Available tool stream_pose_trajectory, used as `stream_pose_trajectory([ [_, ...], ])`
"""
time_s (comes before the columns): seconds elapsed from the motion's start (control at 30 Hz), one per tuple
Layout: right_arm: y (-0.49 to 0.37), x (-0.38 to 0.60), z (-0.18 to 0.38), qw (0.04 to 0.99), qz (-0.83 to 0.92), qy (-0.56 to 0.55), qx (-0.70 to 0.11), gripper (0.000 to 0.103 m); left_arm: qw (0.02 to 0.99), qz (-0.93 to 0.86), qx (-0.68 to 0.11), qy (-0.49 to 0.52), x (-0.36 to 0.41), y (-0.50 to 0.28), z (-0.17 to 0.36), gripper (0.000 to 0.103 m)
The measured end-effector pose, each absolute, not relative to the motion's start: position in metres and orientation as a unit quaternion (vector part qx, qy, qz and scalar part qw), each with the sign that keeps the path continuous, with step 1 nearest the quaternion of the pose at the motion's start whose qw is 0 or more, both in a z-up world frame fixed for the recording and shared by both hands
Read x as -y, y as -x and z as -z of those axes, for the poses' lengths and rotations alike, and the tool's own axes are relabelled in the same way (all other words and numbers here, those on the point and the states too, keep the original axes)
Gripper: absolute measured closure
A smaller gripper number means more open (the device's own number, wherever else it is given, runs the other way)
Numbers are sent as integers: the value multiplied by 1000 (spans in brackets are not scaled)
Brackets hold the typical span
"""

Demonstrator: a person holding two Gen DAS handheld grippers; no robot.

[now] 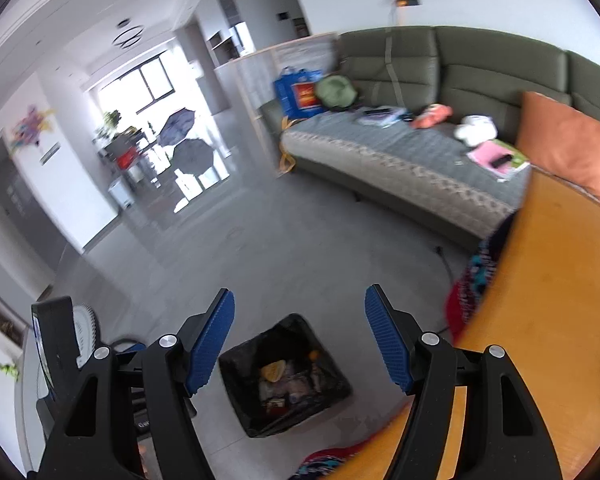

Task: Collect trash
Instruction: 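Move both open tools back over the table, then grasp the green snack packet with the left tool while the right tool grasps the red round lid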

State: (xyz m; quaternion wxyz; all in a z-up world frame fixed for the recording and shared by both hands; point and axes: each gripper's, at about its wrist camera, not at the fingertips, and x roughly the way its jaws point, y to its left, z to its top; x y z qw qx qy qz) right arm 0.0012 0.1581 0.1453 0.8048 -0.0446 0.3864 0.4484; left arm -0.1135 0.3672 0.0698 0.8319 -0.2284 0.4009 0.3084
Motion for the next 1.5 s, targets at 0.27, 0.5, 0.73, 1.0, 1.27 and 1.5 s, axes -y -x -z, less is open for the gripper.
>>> stream_pose_trajectory([
  [0.27, -38, -54, -153, 842, -383, 13, -379, 34, 865, -231, -405, 183, -278, 58, -84, 6],
  [0.5, -62, 34, -145, 865, -325, -6, -382, 34, 881, -159, -419, 150, -195, 19, -85, 6],
  [0.73, -81, 123, -130, 884, -259, -18, -388, 34, 889, -87, -434, 119, -118, -17, -80, 6],
  [1.0, -112, 224, -107, 898, -170, -53, -403, 34, 886, -17, -457, 80, -36, -65, -70, 6],
  [1.27, -148, 310, -80, 899, -84, -90, -419, 34, 878, 44, -475, 23, 29, -105, -60, 6],
  [1.5, -179, 356, -50, 890, -13, -111, -441, 34, 869, 96, -485, -30, 61, -140, -51, 6],
])
